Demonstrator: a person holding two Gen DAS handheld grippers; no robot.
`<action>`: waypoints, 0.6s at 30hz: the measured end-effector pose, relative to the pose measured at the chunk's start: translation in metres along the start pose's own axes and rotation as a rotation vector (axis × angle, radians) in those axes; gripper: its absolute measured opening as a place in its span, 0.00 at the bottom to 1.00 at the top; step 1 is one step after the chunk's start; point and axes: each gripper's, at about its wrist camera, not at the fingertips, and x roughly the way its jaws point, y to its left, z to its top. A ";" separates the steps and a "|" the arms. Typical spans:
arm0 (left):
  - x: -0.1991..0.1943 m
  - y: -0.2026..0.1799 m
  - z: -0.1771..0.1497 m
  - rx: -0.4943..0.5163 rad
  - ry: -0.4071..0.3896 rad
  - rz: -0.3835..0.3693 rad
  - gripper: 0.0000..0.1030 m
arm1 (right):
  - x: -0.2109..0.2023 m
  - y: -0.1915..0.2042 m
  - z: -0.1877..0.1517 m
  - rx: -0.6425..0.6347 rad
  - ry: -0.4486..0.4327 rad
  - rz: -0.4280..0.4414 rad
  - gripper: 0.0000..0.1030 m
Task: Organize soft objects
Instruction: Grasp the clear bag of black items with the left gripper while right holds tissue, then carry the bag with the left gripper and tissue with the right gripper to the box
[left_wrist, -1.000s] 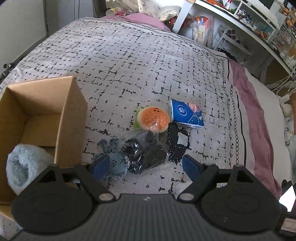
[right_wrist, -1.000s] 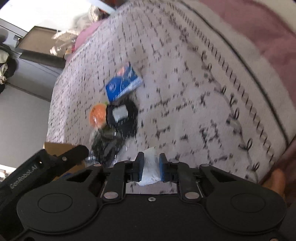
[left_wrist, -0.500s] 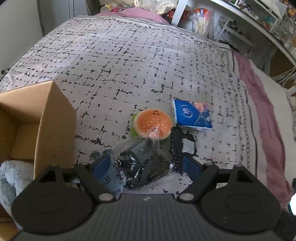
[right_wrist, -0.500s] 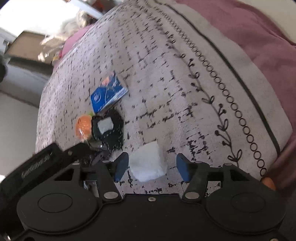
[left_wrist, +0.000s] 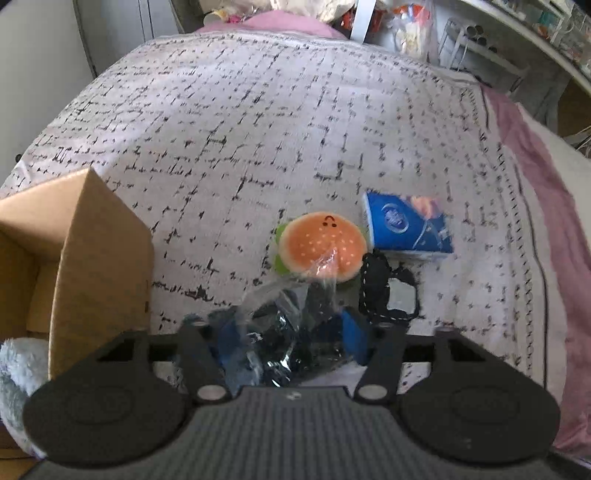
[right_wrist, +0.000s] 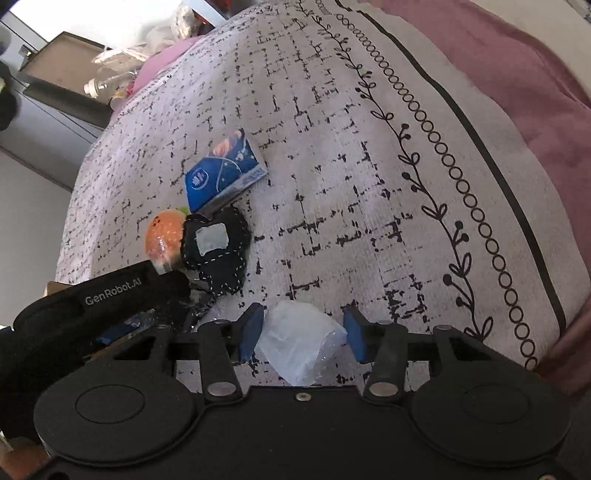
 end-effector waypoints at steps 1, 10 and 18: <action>-0.003 0.000 0.001 -0.001 -0.004 -0.007 0.43 | -0.001 0.000 0.000 -0.001 -0.005 0.003 0.45; -0.036 0.005 0.008 -0.052 -0.035 -0.091 0.43 | -0.015 0.000 -0.001 0.006 -0.033 0.028 0.45; -0.067 0.010 0.009 -0.071 -0.073 -0.121 0.43 | -0.026 0.001 -0.004 0.009 -0.054 0.049 0.45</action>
